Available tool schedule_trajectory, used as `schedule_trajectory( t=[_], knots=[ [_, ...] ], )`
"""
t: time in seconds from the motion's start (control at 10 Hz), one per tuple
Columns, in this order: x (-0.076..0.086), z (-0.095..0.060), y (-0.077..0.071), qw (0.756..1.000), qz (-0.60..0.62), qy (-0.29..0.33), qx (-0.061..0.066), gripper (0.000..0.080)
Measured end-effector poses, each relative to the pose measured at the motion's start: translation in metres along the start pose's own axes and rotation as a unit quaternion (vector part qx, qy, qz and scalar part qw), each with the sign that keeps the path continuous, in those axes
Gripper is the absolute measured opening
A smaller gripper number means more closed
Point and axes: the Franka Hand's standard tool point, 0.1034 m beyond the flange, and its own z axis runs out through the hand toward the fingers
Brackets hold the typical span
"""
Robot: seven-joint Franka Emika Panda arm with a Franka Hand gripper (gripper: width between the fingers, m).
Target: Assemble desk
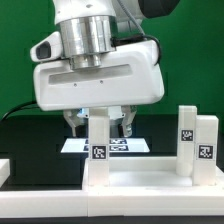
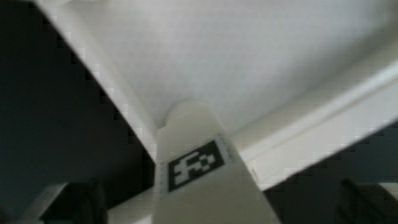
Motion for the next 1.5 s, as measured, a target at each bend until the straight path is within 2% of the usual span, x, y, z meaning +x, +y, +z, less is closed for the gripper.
schedule_trajectory(
  t=[0.1,0.2,0.3,0.4,0.5,0.7,0.9,1.0,1.1,1.2,1.3,1.4,1.5],
  knots=[
    [0.001,-0.002,0.001,1.000,0.003,0.008,0.000,0.0649],
    [0.001,0.000,0.002,1.000,0.006,0.007,-0.001,0.0527],
    [0.001,0.000,0.002,1.000,0.011,0.007,-0.001,0.0527],
    [0.001,0.000,0.002,1.000,0.018,0.007,-0.001,0.0387],
    [0.001,0.000,0.004,0.999,0.044,0.007,-0.002,0.0293],
    [0.001,0.000,0.003,0.994,0.106,0.006,-0.001,0.0293],
    [0.000,0.001,0.000,0.970,0.242,0.007,-0.001,0.0293],
    [0.000,0.001,-0.003,0.943,0.333,0.004,0.001,0.0293],
    [0.001,0.002,-0.008,0.900,0.435,0.003,0.008,0.0293],
    [0.002,0.003,-0.013,0.847,0.532,0.003,0.016,0.0293],
    [0.004,0.003,-0.013,0.815,0.579,0.003,0.026,0.0293],
    [0.005,0.003,-0.014,0.782,0.622,0.007,0.030,0.0293],
    [0.005,0.003,-0.013,0.762,0.647,0.012,0.031,0.0293]
  ],
)
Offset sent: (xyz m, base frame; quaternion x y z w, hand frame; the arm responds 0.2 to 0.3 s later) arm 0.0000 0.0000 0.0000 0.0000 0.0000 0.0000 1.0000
